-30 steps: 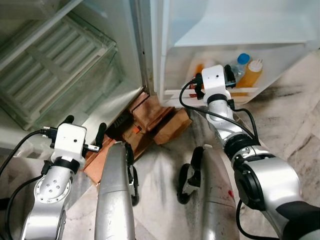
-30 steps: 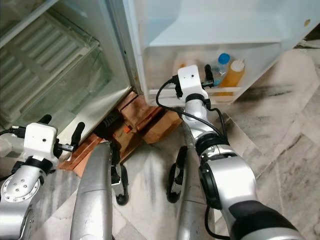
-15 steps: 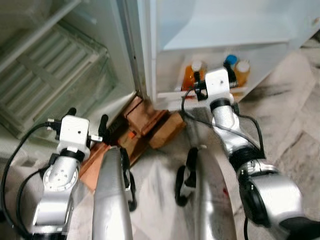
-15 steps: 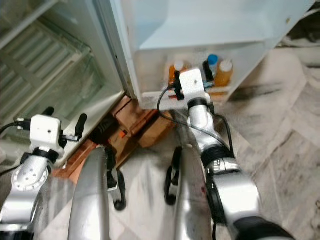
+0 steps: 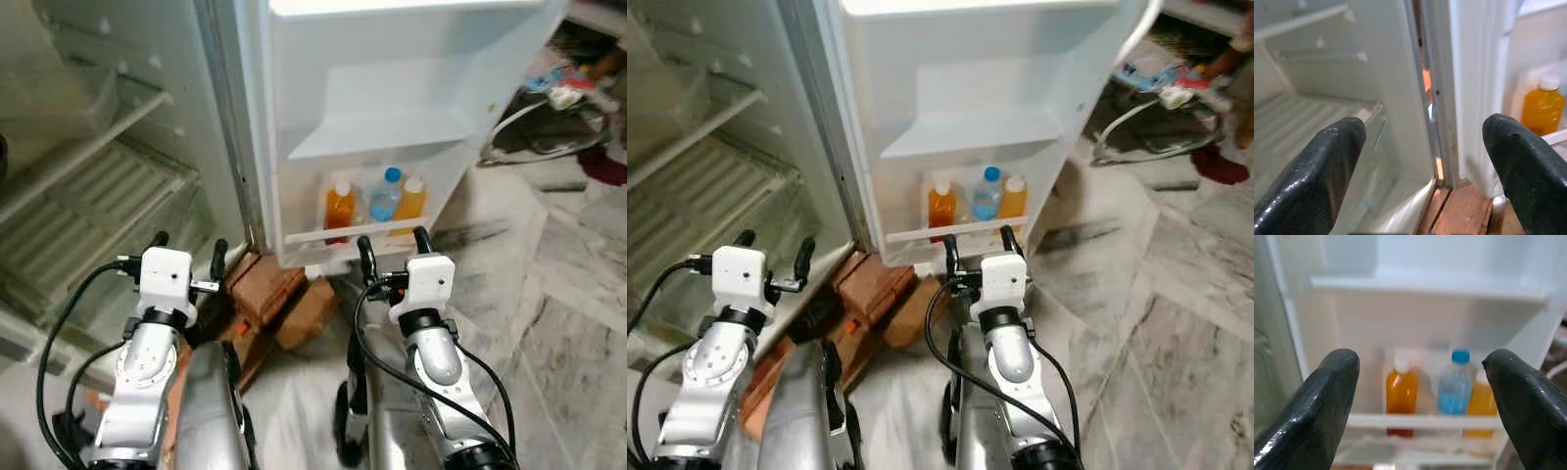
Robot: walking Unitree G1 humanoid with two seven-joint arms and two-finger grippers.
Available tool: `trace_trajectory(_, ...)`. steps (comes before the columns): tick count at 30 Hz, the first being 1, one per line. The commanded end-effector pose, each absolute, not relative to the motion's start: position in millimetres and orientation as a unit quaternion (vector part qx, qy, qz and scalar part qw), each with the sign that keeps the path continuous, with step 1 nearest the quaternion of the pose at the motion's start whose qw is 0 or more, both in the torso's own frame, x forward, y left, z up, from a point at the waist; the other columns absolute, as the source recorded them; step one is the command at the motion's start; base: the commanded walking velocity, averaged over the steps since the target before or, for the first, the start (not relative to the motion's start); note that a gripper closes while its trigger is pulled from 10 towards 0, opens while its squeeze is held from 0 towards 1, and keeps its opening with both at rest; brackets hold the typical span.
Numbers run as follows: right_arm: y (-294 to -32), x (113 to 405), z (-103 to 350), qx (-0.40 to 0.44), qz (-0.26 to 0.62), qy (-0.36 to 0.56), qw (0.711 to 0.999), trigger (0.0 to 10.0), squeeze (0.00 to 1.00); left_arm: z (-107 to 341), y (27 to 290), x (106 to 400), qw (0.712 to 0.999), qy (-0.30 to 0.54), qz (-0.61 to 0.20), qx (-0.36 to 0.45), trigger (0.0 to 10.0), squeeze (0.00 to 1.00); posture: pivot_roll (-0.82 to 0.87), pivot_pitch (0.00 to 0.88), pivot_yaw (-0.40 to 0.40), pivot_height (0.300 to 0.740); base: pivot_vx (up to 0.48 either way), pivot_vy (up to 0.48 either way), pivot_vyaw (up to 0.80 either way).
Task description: Restocking fridge
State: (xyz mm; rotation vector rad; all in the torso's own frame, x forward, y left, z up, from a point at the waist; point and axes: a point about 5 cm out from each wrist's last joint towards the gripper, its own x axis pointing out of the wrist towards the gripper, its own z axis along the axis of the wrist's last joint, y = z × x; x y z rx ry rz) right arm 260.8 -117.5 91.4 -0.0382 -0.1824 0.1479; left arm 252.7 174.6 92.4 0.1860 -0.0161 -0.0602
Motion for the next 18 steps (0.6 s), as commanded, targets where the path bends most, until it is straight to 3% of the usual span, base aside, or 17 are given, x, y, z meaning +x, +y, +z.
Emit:
trace_trajectory(1, -124, 264, 97, -0.018, 0.065, -0.086, 0.994, 10.0, 0.00, 85, 172, 253, 0.995, 0.001, -0.039, 0.091, 10.0, 0.00, 0.02, 0.000, -0.001, 0.631, 0.000, 0.000, 0.00)
trace_trajectory(10, -143, 273, 105, -0.037, 0.051, -0.083, 0.995, 10.0, 0.00, 88, 168, 270, 0.995, -0.021, -0.039, 0.091, 10.0, 0.00, 0.00, 0.000, 0.006, 0.696, 0.000, 0.000, 0.00)
trace_trajectory(18, -144, 277, 110, -0.044, 0.057, -0.083, 0.994, 10.0, 0.00, 89, 165, 276, 0.995, -0.031, -0.041, 0.090, 10.0, 0.00, -0.01, 0.000, -0.007, 0.740, 0.000, 0.000, 0.00)
